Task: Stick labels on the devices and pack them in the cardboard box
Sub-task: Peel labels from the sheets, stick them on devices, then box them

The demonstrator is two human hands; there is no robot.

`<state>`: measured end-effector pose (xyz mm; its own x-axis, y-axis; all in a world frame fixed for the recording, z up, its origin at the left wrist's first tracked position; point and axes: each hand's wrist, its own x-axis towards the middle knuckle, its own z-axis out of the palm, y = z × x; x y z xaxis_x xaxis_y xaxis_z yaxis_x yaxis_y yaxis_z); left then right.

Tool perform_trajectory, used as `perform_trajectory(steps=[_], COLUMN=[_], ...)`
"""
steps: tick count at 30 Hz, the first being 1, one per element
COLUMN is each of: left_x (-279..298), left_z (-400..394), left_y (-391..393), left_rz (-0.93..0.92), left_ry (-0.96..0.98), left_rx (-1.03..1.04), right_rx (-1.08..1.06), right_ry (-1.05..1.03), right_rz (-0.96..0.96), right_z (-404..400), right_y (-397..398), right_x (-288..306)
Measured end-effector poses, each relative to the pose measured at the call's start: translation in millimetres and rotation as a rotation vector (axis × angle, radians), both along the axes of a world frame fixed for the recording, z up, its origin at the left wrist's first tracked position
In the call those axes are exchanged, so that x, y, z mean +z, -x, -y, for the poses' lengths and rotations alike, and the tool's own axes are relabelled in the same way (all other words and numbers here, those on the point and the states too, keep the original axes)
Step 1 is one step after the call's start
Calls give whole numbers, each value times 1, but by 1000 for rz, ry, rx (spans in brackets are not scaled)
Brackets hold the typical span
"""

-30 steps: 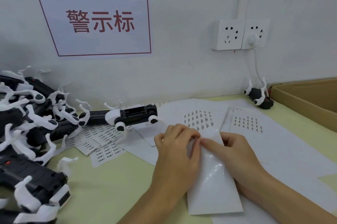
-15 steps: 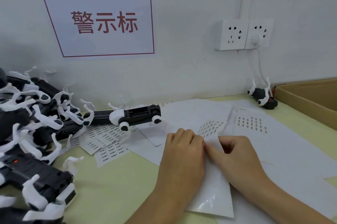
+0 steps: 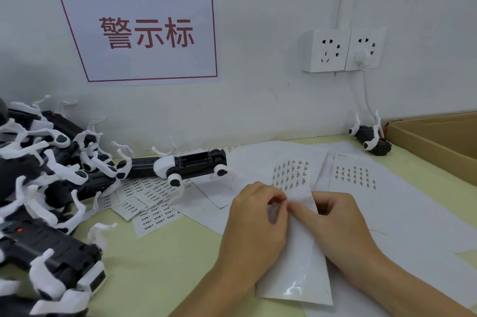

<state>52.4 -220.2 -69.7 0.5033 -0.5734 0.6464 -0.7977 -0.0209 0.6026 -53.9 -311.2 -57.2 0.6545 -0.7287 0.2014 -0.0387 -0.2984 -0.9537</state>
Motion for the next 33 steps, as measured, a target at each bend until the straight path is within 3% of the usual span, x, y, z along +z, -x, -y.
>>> perform_trajectory(steps=[15,25,33], left_x=[0,0,3], left_z=[0,3,3], left_y=[1,-7,-5], left_rz=[127,-243,-256], left_ry=[-73,47,69], left_rx=[54,27,-30], right_rx=[5,55,31], right_ry=[138,102,54], right_rz=[-35,-2,4], right_z=[0,0,2], right_y=[-1,-2,-2], right_x=[-1,-2,-3])
